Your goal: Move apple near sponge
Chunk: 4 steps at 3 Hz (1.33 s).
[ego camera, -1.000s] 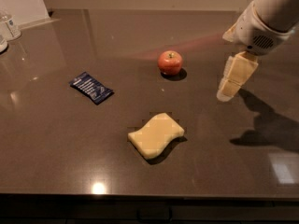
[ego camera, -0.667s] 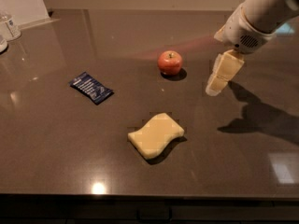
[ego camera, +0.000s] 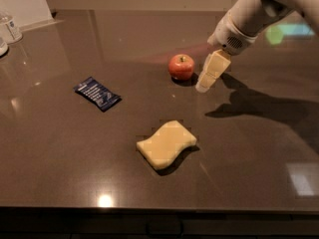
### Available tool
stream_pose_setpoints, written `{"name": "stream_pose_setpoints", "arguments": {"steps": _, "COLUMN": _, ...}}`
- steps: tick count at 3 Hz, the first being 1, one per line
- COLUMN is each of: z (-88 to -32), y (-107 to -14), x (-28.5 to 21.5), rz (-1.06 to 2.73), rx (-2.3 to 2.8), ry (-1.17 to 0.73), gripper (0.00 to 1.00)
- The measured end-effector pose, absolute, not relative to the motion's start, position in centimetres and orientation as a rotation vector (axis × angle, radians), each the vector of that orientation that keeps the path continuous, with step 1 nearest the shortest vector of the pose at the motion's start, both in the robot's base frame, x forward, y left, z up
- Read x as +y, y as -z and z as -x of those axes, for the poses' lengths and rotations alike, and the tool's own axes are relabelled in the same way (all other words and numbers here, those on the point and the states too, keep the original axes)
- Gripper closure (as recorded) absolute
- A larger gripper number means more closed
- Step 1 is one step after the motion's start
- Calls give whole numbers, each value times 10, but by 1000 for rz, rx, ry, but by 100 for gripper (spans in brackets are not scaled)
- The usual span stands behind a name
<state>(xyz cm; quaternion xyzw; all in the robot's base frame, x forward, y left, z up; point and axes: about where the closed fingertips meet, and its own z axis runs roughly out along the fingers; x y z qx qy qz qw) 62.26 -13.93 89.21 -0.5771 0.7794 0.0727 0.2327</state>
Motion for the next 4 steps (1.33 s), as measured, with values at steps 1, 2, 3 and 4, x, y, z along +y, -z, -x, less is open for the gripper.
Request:
{"name": "stream_pose_setpoints", "arguments": {"steps": 1, "z": -650, "y": -880, "x": -128, "rz": 1571, "rx": 2151, "ry": -238, "gripper": 0}}
{"name": "stream_pose_setpoints", "arguments": {"steps": 2, "z": -671, "y": -870, "x": -118, "rz": 1570, "rx": 2157, "ry": -260, "gripper": 0}}
{"name": "stream_pose_setpoints", "arguments": {"steps": 3, "z": -680, "y": -862, "x": -107, "rz": 1570, "rx": 2161, "ry": -289, "gripper": 0}}
{"name": "stream_pose_setpoints", "arguments": {"steps": 4, "z": -682, "y": -857, "x": -95, "rz": 1587, "rx": 2156, "ry": -318, "gripper": 7}}
